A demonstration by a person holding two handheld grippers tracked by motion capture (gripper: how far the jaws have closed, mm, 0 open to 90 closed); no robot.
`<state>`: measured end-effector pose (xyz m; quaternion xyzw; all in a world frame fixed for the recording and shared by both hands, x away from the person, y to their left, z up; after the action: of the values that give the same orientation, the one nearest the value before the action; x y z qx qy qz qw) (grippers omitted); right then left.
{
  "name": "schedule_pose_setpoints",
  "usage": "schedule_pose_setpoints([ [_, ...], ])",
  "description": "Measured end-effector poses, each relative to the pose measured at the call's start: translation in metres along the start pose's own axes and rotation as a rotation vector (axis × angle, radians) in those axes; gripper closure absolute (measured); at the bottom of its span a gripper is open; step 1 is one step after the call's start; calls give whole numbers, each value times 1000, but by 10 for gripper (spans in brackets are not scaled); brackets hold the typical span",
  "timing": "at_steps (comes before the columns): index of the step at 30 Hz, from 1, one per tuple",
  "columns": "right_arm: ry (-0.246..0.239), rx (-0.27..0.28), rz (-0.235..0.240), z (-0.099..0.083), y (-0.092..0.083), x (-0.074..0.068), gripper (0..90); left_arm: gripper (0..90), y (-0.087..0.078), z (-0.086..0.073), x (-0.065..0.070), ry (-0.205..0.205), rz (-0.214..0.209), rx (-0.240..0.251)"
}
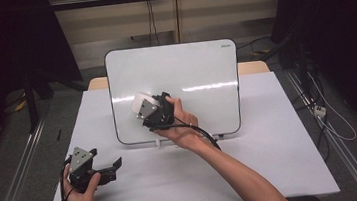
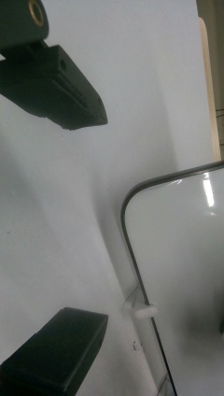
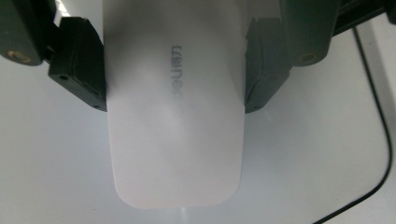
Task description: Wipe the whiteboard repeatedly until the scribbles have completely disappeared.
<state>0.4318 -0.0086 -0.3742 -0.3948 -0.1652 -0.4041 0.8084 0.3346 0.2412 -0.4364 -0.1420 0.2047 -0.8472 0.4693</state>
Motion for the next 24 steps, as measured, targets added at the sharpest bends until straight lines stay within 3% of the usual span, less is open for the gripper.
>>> schedule_pose_setpoints([
  [7,23,3,-5,1,-1,6,311,54,1,0,1,-1,-1,2],
  [11,75,19,27,0,-3,11,312,55,1,0,2,0,-2,0],
  [24,119,31,38,-8,-8,11,314,55,2,-1,0,-1,-1,-8],
])
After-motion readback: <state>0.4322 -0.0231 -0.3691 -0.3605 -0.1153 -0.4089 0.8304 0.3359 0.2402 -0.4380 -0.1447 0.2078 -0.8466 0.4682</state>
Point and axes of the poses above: each handheld gripper's, and its own axes: y roughly forward along the jaws, z roughly out of its top, x roughly to its right, the point moved 1 cm from there along y, roughly forward along the jaws
